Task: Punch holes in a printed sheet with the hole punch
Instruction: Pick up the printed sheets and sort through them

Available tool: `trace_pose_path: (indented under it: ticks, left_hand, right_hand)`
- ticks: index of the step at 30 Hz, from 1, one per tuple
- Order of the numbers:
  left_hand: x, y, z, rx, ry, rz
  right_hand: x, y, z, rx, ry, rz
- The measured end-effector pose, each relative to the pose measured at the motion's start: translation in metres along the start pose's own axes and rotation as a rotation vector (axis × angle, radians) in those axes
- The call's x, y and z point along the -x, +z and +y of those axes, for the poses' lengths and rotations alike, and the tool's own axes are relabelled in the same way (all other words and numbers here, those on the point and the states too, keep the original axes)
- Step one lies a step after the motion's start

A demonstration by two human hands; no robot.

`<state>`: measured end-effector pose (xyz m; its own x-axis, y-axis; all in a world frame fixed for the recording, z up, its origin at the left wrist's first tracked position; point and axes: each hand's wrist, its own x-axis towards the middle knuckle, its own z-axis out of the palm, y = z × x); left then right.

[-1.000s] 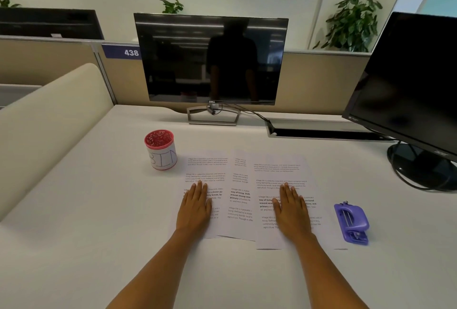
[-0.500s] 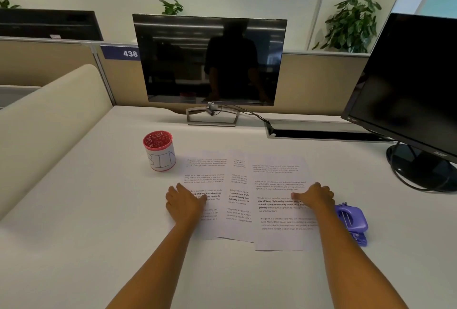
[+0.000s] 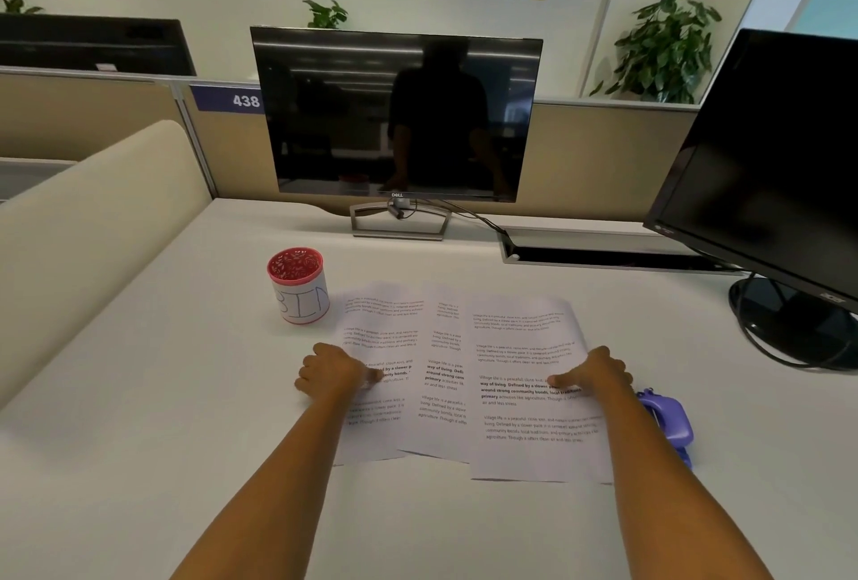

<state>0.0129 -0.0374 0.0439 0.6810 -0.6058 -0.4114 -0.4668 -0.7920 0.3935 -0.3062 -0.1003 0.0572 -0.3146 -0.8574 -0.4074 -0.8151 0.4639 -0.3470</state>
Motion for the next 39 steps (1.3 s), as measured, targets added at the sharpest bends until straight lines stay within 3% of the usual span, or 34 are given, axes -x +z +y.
trace_pose_path:
  ticks: [9,16,21,25,30,32,35,39]
  left_hand:
    - [0.002,0.006,-0.003,0.410,0.156,-0.052]
    - [0.011,0.011,0.004,0.641,0.187,-0.199]
    - [0.016,0.015,0.005,0.711,0.202,-0.368]
    - [0.014,0.018,0.004,0.752,0.236,-0.411]
    - [0.008,0.010,0.005,0.908,0.174,-0.541]
    - [0.004,0.006,0.004,0.945,0.144,-0.605]
    - [0.001,0.003,0.001,0.953,0.138,-0.701]
    - [0.001,0.006,-0.004,0.865,0.214,-0.787]
  right_hand:
    - [0.005,0.015,-0.013,-0.283,-0.164,-0.027]
    - [0.020,0.041,-0.041,-0.225,-0.206,-0.019]
    - [0.022,0.053,-0.049,-0.255,-0.217,0.010]
    - [0.026,0.055,-0.051,-0.256,-0.271,0.011]
    - [0.026,0.044,-0.046,-0.283,-0.213,0.082]
    - [0.026,0.039,-0.043,-0.473,-0.184,-0.036]
    - [0.029,0.033,-0.039,-0.812,-0.205,-0.343]
    - [0.030,0.032,-0.037,-0.860,-0.281,-0.467]
